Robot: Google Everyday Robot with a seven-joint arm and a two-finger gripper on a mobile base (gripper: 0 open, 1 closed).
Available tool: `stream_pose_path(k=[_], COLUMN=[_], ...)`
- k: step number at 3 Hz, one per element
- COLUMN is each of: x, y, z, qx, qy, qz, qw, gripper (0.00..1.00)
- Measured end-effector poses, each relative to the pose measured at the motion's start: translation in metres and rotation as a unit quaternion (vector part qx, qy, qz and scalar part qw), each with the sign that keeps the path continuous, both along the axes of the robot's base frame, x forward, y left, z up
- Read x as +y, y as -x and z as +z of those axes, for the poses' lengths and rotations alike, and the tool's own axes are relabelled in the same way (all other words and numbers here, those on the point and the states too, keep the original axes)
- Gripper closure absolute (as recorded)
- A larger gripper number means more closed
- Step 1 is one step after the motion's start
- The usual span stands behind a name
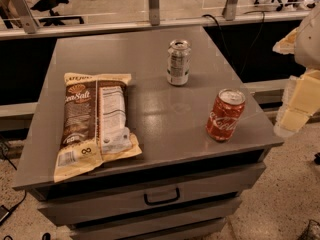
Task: Move coke can near 7up can
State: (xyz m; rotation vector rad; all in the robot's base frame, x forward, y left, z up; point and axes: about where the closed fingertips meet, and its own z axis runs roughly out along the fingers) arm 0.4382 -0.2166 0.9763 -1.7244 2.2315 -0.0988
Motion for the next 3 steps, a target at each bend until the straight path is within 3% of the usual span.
stream_pose_path(k=[1,2,3], x=[0.0,0.003,0.009], y=[0.0,0.0,-0.005], z=[0.0,0.001,-0.009], qx=[0.0,-0.005,-0.003], qy=[0.0,-0.022,-0.084], qz=[0.0,0.01,0.035], qw=[1.0,0.9997,0.9958], gripper=[0.0,0.0,0.0])
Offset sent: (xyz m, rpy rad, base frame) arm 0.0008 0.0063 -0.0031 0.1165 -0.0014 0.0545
